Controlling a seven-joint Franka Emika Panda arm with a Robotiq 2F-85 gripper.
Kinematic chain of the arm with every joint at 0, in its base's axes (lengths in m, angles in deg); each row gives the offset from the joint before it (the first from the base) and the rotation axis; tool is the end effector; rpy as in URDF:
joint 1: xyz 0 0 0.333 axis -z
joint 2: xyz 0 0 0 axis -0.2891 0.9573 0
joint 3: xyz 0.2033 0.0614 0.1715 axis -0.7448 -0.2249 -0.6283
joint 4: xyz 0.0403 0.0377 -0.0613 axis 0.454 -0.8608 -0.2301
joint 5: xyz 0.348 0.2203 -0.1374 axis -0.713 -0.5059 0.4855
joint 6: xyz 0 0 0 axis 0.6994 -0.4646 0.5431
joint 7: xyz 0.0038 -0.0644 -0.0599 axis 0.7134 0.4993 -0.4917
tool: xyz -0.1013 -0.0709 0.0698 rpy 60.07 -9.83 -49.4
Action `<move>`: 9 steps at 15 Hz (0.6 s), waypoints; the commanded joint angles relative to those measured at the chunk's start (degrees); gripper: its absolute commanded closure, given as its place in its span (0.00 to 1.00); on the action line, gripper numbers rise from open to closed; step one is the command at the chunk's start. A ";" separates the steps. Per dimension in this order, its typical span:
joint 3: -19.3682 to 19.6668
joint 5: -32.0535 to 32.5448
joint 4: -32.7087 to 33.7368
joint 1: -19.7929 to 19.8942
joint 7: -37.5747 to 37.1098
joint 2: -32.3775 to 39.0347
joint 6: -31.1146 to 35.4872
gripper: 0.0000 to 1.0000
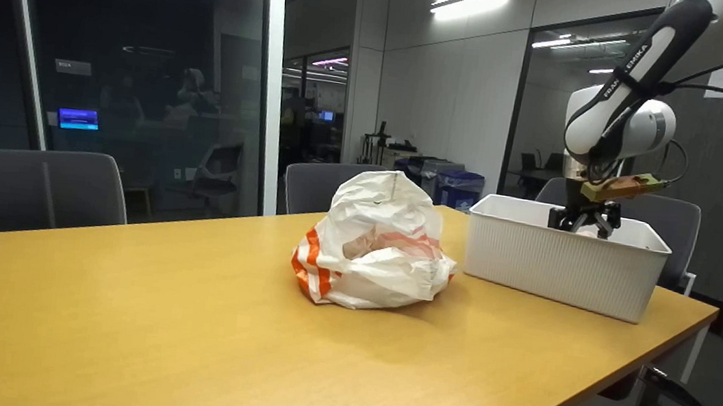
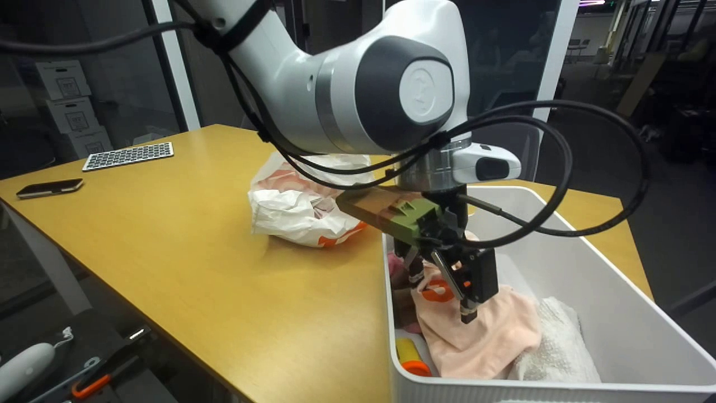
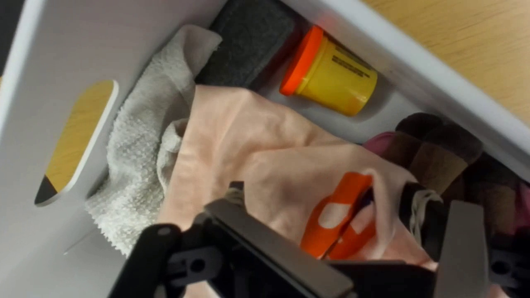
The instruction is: Lift the pink laundry then fold it and put it in the plastic bag
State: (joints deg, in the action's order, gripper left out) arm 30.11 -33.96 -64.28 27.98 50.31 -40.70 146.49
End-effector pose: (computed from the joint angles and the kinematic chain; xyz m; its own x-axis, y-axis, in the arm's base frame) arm 0.4858 -0.2255 0.1486 0.9406 -0.3376 0.0361 -0.3365 -0.9129 0.2309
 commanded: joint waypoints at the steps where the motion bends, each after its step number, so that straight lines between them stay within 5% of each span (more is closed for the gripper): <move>1: 0.99 -0.15 1.58 -0.10 2.80 2.10 4.97 0.36; 8: 2.84 -0.31 0.83 0.16 4.33 2.26 8.82 0.97; 9: 3.01 -0.65 0.76 0.30 4.66 2.15 8.73 0.98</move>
State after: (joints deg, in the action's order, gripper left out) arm 32.09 -33.96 -63.51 28.02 53.18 -38.46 153.64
